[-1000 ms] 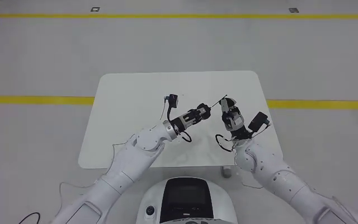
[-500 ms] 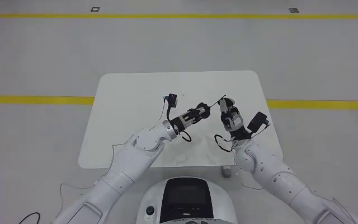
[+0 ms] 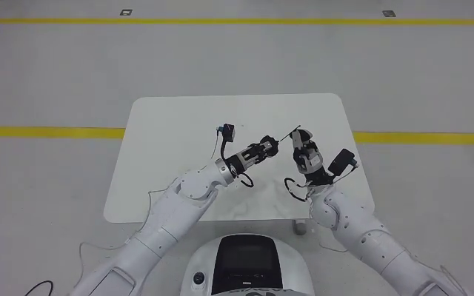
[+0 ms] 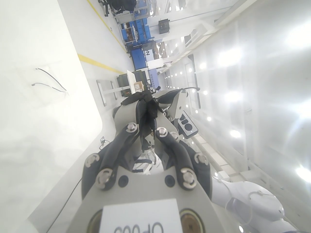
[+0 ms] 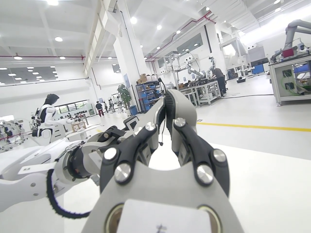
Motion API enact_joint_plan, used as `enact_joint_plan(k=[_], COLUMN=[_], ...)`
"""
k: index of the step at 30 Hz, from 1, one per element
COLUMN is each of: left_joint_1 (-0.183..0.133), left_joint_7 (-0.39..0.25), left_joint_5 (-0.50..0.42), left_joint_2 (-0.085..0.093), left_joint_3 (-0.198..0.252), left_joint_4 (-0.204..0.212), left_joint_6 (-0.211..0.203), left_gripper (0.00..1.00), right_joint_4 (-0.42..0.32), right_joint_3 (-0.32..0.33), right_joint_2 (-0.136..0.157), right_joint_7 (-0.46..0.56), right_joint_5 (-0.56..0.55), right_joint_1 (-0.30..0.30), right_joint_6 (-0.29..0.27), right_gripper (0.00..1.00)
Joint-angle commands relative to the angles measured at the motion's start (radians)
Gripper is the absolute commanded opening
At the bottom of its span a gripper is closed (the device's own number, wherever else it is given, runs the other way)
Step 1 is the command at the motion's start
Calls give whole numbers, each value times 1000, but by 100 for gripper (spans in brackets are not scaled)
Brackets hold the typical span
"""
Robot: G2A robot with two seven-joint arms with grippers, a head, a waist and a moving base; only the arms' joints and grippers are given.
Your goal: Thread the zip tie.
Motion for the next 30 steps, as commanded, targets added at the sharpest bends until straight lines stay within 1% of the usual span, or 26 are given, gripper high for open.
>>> enact_joint_plan(k=[1,13,30], left_joint_1=[0,0,0], left_joint_7=[0,0,0], left_joint_5=[0,0,0], left_joint_2=[0,0,0], left_joint_3=[0,0,0], left_joint_4=[0,0,0], left_joint_6=[0,0,0], left_gripper=[0,0,0], right_joint_4=[-1,2,17], right_joint_3=[5,17,13], right_joint_2=[-2,-13,-21], right_joint_7=[2,7,26], right_joint_5=[-2,-8,-1], right_joint_1=[-3,-7,2], right_joint_6=[0,0,0], right_gripper=[0,0,0])
